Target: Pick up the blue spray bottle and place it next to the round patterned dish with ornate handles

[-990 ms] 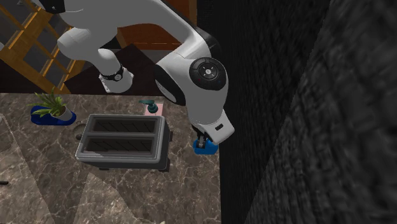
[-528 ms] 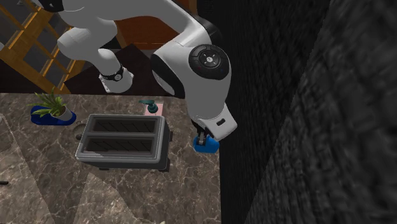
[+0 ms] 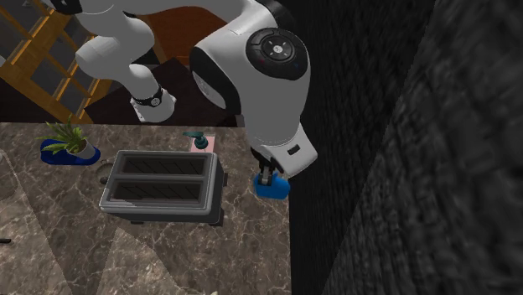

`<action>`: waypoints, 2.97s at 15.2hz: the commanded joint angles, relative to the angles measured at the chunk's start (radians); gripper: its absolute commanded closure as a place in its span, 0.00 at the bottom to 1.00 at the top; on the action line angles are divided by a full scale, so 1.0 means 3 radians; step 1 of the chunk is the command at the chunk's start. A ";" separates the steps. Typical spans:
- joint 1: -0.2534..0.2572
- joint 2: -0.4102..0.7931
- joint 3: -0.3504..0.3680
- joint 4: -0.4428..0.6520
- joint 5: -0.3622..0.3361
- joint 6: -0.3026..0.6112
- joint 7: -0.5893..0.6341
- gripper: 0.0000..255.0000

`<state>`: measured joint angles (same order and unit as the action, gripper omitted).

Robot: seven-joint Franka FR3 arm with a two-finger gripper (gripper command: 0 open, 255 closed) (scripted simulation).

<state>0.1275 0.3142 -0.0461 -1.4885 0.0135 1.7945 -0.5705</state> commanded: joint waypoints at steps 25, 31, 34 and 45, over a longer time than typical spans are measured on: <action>-0.0627 -0.1391 -0.0555 -0.0701 -0.0130 -0.0679 -0.1174 1.00; -0.0809 -0.1541 -0.0778 -0.0597 -0.0197 -0.0920 -0.1581 1.00; -0.0899 -0.1568 -0.0902 -0.0488 -0.0224 -0.1048 -0.1801 1.00; -0.1262 -0.1330 -0.1443 0.0278 -0.0202 -0.1564 -0.2735 1.00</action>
<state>-0.2402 -0.0962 -0.4629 -1.4298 -0.0509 1.3391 -1.3618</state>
